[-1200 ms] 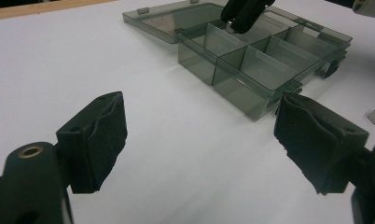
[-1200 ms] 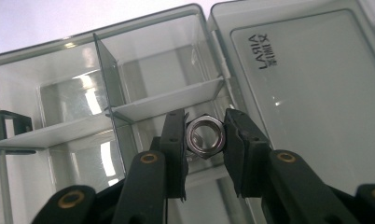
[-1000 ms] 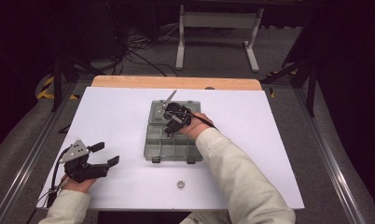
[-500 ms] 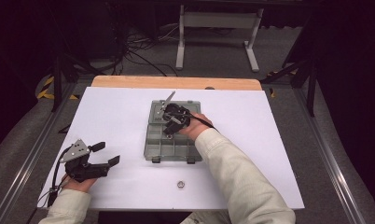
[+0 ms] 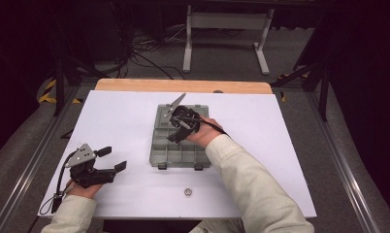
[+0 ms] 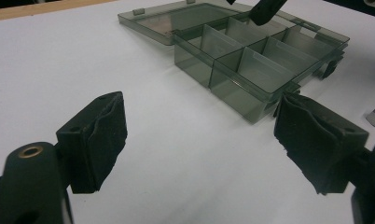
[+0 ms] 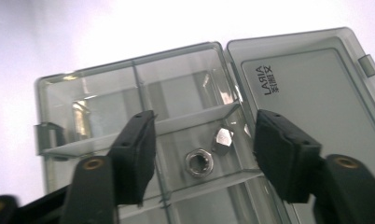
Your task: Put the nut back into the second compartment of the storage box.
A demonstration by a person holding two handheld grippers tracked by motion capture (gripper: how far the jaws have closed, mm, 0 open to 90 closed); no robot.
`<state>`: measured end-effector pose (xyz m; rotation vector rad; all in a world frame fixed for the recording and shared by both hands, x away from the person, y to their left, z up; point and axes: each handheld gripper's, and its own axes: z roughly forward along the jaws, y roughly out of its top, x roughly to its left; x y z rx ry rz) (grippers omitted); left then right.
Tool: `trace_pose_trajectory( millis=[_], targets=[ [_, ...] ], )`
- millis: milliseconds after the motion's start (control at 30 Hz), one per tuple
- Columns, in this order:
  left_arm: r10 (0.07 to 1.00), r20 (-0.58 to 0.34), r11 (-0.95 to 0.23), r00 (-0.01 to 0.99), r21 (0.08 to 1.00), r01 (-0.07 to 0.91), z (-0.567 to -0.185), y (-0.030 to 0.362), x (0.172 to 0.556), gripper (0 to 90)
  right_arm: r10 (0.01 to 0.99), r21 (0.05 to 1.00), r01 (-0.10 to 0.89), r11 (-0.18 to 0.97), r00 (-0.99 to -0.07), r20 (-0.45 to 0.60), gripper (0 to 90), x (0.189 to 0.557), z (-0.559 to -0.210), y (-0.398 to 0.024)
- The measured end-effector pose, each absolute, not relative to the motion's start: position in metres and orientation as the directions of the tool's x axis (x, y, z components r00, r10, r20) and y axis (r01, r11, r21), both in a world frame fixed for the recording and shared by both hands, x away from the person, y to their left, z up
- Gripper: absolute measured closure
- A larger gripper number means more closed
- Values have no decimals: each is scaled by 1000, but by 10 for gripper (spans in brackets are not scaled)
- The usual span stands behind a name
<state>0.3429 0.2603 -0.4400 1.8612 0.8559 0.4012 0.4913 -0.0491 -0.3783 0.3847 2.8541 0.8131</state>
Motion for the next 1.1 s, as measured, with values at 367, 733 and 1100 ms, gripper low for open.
trace_pose_trajectory(
  millis=[367, 733, 1100],
  targets=[
    [694, -95, -258, 714, 893, 370, -439, 251, 351, 176, 263, 581, 174, 795, -962, -70, 234, 461, -360, -66],
    [673, -92, -271, 734, 892, 361, -439, 242, 359, 176, 279, 575, 173, 799, -955, -100, 207, 440, -353, -84],
    [669, -93, -273, 738, 892, 360, -439, 241, 360, 176, 285, 564, 178, 806, -953, -107, 201, 424, -353, -98]
  ],
)
